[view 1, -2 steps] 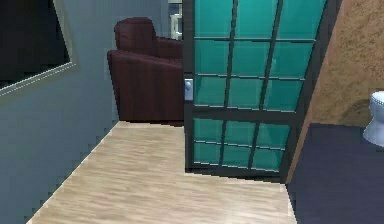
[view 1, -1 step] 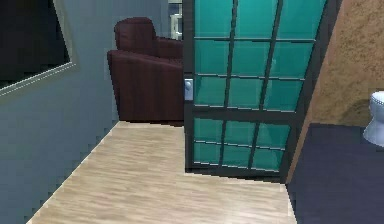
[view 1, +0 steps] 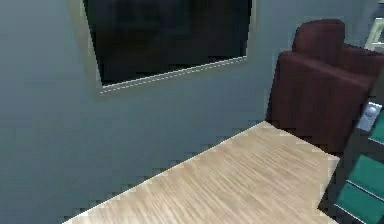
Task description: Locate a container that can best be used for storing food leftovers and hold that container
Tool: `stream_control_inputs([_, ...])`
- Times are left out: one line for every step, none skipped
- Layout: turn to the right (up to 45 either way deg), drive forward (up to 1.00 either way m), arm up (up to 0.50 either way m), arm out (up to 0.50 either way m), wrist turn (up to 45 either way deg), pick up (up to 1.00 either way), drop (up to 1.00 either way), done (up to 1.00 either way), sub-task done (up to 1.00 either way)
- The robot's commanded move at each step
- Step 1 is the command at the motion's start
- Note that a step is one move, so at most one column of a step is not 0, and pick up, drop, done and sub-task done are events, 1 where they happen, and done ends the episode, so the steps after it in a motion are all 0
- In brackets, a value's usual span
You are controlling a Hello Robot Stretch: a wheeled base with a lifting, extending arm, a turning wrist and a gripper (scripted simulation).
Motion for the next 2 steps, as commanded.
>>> stream_control_inputs([45.0, 0.00, 0.00, 0.00, 0.0, 0.00, 0.00, 0.00, 0.00])
stream_control_inputs([-18.0, 0.00, 0.00, 0.00, 0.0, 0.00, 0.00, 0.00, 0.00])
